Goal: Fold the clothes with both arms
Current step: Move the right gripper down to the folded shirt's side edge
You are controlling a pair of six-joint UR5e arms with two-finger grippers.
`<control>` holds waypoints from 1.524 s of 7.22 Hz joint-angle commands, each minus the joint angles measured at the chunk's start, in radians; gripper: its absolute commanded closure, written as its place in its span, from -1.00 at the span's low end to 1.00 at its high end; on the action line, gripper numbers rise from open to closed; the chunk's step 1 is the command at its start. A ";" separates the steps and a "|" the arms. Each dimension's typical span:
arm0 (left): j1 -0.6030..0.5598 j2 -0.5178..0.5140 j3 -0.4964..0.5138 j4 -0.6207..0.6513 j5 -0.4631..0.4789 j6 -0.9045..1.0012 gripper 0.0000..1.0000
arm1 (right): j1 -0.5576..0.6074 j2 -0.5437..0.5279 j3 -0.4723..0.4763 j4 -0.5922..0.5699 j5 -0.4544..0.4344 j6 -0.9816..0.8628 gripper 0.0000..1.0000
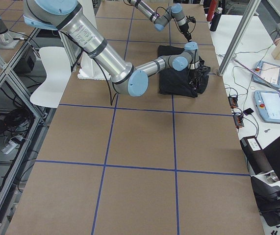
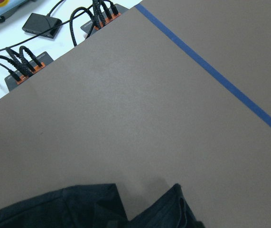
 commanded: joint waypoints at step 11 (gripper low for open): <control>-0.024 0.006 -0.079 0.011 0.002 0.008 0.20 | -0.236 -0.448 0.585 0.003 -0.081 0.355 -0.57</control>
